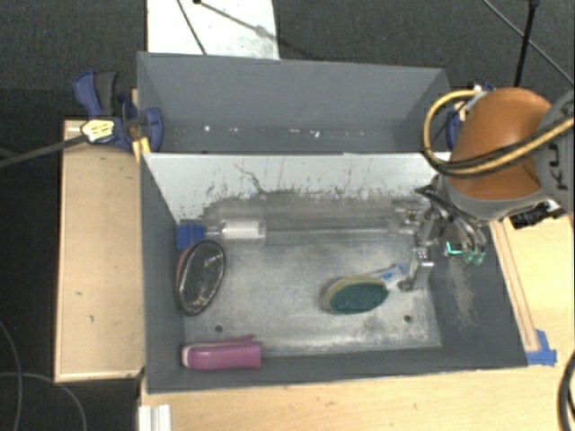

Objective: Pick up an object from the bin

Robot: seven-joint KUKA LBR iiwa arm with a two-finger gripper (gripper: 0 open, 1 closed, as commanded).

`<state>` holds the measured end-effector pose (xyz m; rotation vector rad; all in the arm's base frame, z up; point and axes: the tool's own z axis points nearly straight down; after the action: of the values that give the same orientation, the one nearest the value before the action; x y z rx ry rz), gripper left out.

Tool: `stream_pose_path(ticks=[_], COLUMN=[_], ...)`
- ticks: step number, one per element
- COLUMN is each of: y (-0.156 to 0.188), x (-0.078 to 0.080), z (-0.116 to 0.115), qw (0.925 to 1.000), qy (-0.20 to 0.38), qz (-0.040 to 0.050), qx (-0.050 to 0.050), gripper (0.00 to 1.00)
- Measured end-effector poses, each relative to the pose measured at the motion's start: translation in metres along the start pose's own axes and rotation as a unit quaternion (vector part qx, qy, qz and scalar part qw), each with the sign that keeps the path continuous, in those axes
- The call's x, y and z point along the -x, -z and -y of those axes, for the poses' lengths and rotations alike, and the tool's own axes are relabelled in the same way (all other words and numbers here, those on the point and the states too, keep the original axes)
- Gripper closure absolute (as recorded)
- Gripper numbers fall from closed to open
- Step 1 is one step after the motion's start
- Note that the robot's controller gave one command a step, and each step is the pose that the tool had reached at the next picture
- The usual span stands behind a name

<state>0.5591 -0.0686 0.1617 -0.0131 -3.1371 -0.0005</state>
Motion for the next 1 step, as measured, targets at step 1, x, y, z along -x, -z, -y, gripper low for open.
stream_pose_path(ticks=[1], y=[-0.0957], x=[-0.0366], z=[-0.0673], qw=[0.9979], qy=[0.065], qz=[-0.0009], qx=[0.001], gripper=[0.00])
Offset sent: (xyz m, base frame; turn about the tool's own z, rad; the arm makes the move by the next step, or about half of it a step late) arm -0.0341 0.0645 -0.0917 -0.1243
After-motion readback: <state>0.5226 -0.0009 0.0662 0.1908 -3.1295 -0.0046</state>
